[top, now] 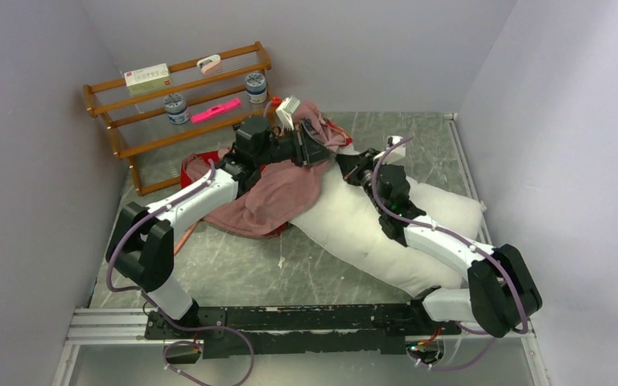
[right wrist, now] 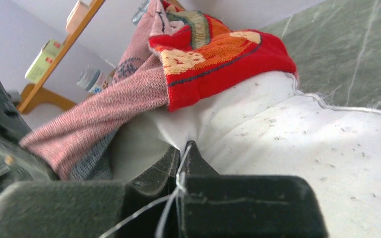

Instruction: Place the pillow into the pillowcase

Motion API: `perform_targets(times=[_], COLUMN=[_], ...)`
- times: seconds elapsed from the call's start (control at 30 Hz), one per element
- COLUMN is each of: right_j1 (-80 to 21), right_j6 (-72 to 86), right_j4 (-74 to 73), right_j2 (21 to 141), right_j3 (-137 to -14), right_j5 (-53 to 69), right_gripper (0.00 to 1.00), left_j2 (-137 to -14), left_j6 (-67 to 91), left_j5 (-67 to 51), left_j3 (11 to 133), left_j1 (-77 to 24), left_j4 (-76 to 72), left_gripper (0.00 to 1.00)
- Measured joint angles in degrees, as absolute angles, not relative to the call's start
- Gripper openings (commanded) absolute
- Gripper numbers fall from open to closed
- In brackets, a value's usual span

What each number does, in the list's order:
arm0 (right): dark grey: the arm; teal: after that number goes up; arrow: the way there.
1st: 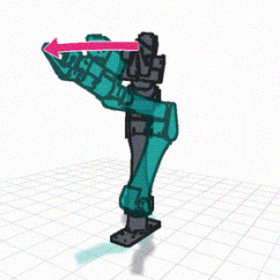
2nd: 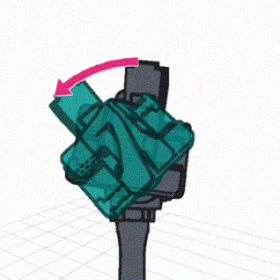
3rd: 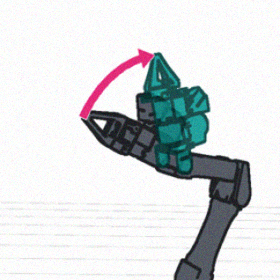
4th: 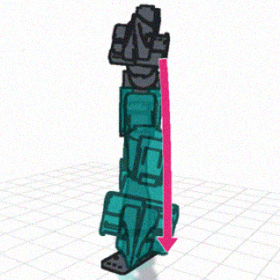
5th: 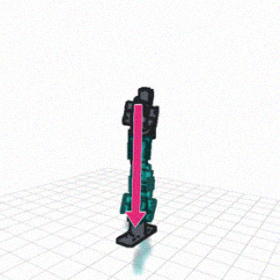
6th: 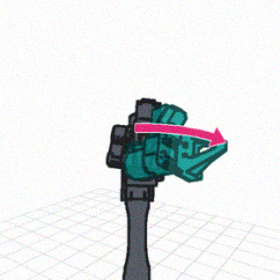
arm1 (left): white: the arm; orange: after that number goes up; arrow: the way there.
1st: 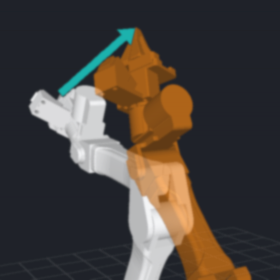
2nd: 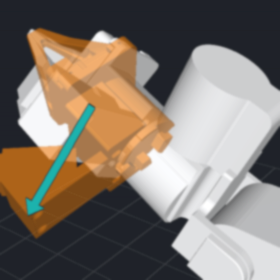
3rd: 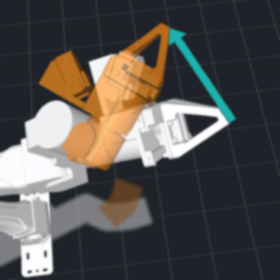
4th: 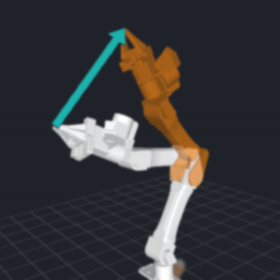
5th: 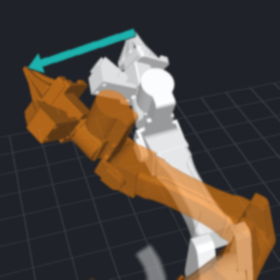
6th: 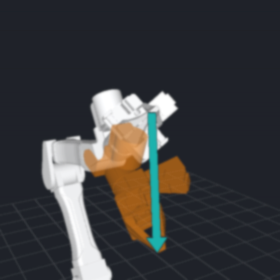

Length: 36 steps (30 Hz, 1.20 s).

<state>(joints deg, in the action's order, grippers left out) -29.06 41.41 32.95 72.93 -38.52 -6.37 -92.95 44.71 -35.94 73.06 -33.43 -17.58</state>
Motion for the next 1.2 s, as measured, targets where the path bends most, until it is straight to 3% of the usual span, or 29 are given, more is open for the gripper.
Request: perform_targets(times=[0.1,0.23,0.33,0.53,0.6,0.7,0.8,0.97,1.2], right_j1=[-29.3,-29.5,-29.3,-28.6,-28.4,-28.4,-28.4,-30.7,-44.8], right_j6=[44.7,46.6,45.7,38.7,35.0,29.0,24.0,15.8,2.5], right_j4=[35.2,36.7,36.0,31.4,28.8,23.6,18.0,9.5,-0.8], right_j2=[73.1,74.8,75.9,72.4,70.0,68.5,67.7,65.5,63.7], right_j3=[-36.7,-36.6,-37.5,-39.5,-40.5,-44.1,-47.9,-50.2,-51.4], right_j5=[-9.2,-10.4,-10.4,-10.8,-9.8,-7.1,-3.6,3.6,5.4], right_gripper=[0.0,0.04,0.31,0.7,0.78,0.88,0.99,1.0,0.99], left_j2=[-92.9,-93.4,-93.4,-89.1,-86.4,-81.3,-75.9,-70.2,-63.7], left_j6=[47.3,48.0,44.0,31.8,27.7,22.8,20.1,19.0,24.4], left_j5=[-37.0,-37.9,-38.6,-34.5,-31.4,-26.7,-23.2,-18.9,-19.5], left_j3=[68.9,67.3,69.4,75.2,76.4,76.4,74.0,68.2,55.6], left_j1=[-33.6,-33.7,-33.7,-31.6,-30.6,-30.1,-29.5,-27.6,-19.0], left_j4=[-22.0,-23.5,-18.9,-1.1,4.8,11.9,15.6,20.7,21.4], left_gripper=[0.06,0.34,0.46,0.61,0.64,0.96,0.97,0.97,0.95])
